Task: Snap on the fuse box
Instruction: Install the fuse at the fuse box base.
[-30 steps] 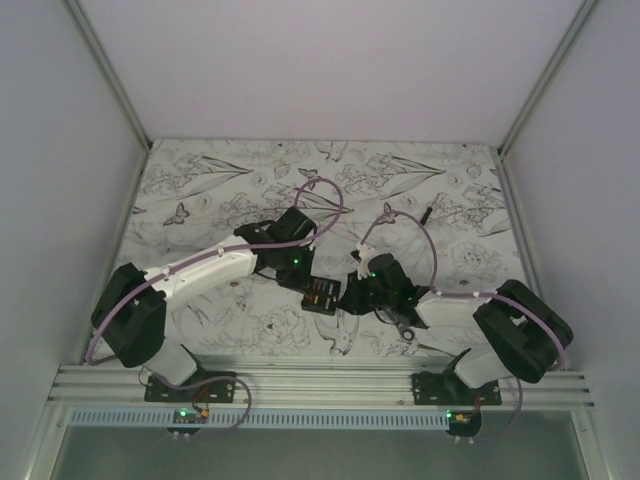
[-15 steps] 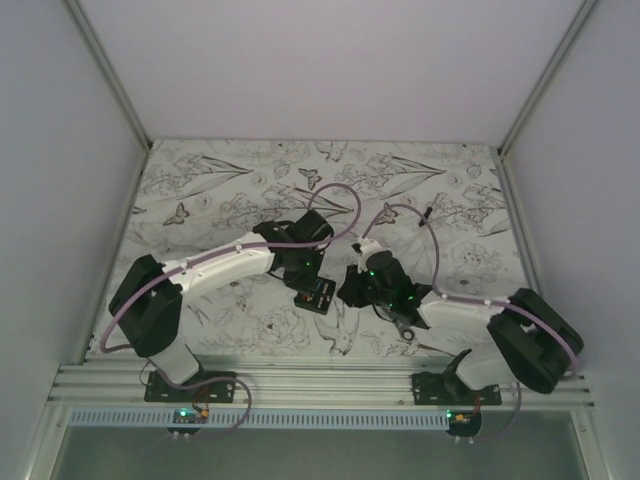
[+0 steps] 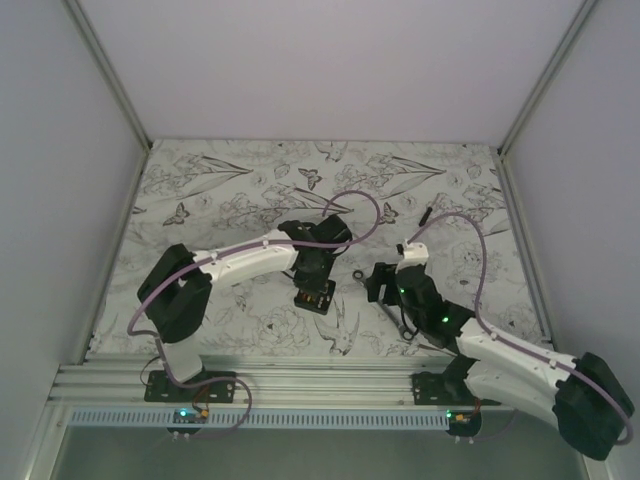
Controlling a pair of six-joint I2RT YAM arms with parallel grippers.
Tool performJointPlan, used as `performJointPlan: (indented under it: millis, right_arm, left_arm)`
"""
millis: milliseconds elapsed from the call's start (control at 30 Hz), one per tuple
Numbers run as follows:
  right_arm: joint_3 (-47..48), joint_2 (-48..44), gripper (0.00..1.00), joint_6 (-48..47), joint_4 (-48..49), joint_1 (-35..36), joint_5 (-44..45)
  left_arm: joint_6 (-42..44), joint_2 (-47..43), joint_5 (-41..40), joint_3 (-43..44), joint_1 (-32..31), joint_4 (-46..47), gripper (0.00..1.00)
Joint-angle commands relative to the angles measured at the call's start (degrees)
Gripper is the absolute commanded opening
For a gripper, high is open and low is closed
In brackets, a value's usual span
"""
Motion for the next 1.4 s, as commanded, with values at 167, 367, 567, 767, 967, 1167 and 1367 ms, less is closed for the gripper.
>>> performJointPlan:
  millis: [167, 367, 567, 767, 967, 1167, 1367]
  right_arm:
    - [-3.19, -11.24, 1.00, 2.35, -4.30, -0.07, 13.39]
    - [-4.94, -17.26, 1.00, 2.28, -5.56, -0.07, 15.53]
    - [-5.27, -18.27, 1.00, 2.37, -5.86, -0.14, 16.07]
    - [-5.22, -18.01, 1.00, 2.29, -5.86, -0.14, 16.07]
    - [-5.26, -17.88, 1.00, 2.21, -5.69, -0.19, 15.99]
    - [-5.26, -17.75, 1.00, 2.11, -5.51, -0.19, 15.79]
    - [-5.18, -17.51, 1.00, 1.96, -5.42, -0.15, 15.59]
  left_arm:
    - [-0.83, 3.09, -5.28, 3.20, -1.29, -5.54, 0.00]
    - [-1.10, 4.79, -5.67, 4.32, -1.56, -5.69, 0.00]
    - [-1.31, 5.92, -5.80, 4.89, -1.91, -5.71, 0.00]
    - [-1.83, 6.54, -6.89, 4.81, -2.01, -5.73, 0.00]
    - [-2.28, 7.07, -7.51, 4.77, -2.09, -5.67, 0.00]
    - [-2.88, 7.42, -7.86, 4.38, -2.23, -5.66, 0.00]
    - [-3.44, 7.51, -8.21, 4.38, -2.58, -5.65, 0.00]
